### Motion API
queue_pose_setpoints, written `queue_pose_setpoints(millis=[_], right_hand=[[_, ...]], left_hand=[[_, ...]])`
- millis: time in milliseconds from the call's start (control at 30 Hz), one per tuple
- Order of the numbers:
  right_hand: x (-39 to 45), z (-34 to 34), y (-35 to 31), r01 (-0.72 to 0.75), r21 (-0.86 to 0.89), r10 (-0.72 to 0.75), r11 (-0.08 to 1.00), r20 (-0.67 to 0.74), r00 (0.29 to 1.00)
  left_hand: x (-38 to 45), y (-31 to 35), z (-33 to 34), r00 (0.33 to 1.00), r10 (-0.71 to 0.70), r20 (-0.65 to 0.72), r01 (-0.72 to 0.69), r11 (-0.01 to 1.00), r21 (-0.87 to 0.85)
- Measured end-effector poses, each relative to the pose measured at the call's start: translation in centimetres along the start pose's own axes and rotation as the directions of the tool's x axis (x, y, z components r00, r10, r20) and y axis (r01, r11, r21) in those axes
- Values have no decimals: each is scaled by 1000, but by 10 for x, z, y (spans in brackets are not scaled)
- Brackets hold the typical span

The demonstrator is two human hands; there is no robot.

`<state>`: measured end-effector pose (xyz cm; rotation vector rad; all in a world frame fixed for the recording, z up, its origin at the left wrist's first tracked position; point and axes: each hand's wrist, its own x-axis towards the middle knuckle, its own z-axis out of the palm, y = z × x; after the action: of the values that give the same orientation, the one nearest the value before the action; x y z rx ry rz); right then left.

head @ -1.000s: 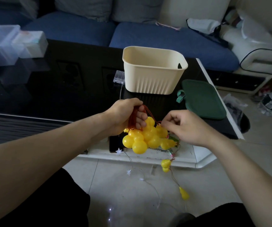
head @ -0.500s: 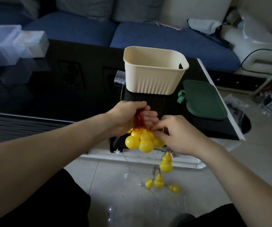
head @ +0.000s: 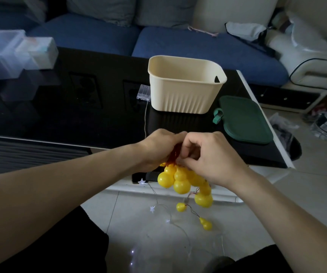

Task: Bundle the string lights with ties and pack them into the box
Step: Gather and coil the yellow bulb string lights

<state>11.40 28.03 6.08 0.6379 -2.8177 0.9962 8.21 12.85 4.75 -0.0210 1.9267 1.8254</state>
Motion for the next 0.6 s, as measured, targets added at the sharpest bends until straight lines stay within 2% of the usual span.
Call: queue_pose_setpoints(millis=[200,367,467,600], right_hand=[[1,-4,-1,-18,3,18,1000,-8,1000],[5,-8,2,-94,29,93,995,24,995],[7,-12,6,-135,16,133,991,95,987],[8,-21,20,-216,-16,211,976,297,931]], left_hand=[[-6,3,5,988,-36,152,13,988,151],[-9,6,4,969,-75,234,10,964,267],[-8,7,2,958,-109,266,23,951,309],[-4,7,-4,951,-146,271,23,911,411]])
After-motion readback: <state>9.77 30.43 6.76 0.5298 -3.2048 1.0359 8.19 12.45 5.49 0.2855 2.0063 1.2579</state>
